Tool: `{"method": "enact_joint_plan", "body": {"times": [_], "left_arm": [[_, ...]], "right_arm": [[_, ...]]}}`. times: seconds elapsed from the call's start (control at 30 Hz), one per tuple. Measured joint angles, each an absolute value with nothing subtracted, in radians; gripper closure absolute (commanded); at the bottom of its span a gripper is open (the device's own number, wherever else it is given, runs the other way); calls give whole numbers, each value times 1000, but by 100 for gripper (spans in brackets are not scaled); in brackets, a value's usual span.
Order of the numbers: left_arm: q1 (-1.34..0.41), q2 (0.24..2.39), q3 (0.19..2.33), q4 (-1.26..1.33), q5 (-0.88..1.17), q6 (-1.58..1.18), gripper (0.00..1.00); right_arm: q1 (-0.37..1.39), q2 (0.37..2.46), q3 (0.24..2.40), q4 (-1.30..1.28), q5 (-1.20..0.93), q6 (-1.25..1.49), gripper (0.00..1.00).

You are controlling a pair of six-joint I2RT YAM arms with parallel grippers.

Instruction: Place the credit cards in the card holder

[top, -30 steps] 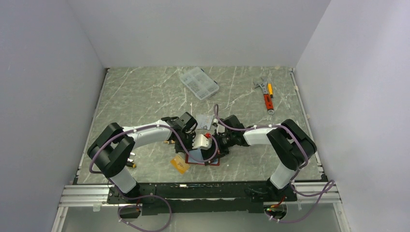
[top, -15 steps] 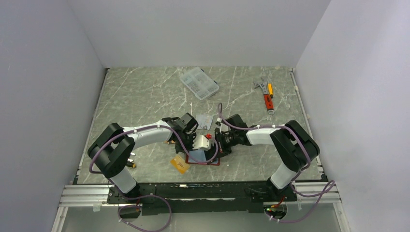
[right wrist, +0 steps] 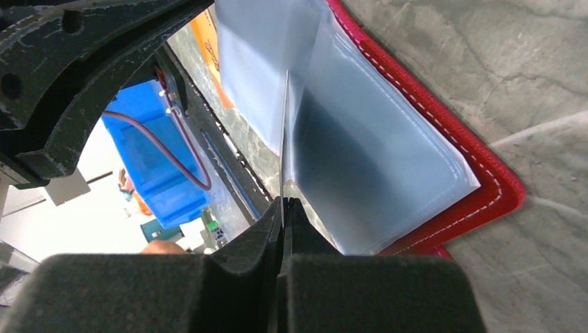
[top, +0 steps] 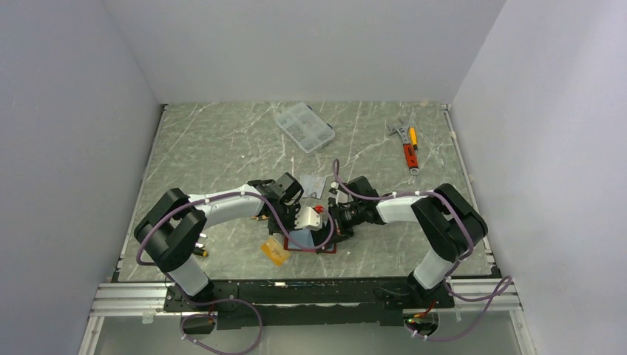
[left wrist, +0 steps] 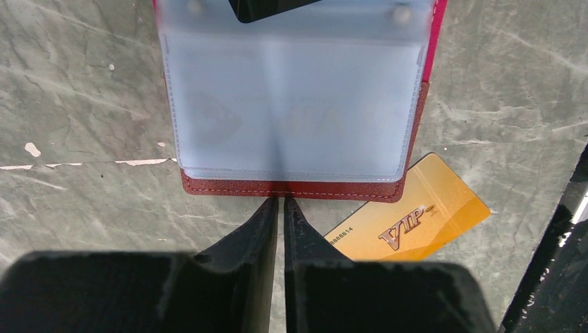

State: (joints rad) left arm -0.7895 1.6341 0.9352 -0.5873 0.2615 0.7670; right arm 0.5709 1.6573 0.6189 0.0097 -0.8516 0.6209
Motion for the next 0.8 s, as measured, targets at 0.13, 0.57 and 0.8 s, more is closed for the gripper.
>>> {"method": "enact_joint_plan", "body": {"times": [0.13, 0.57, 0.8], "left_arm": [[-790, 1634, 936, -587, 261, 767, 87], [-792, 1634, 936, -587, 260, 770, 88], [-794, 1634, 936, -587, 259, 771, 88]], "right_arm": [[571, 1675, 619, 13, -859, 621, 100], [571, 1724, 641, 20, -883, 630, 100], [571, 1743, 673, 32, -883, 639, 100]]}}
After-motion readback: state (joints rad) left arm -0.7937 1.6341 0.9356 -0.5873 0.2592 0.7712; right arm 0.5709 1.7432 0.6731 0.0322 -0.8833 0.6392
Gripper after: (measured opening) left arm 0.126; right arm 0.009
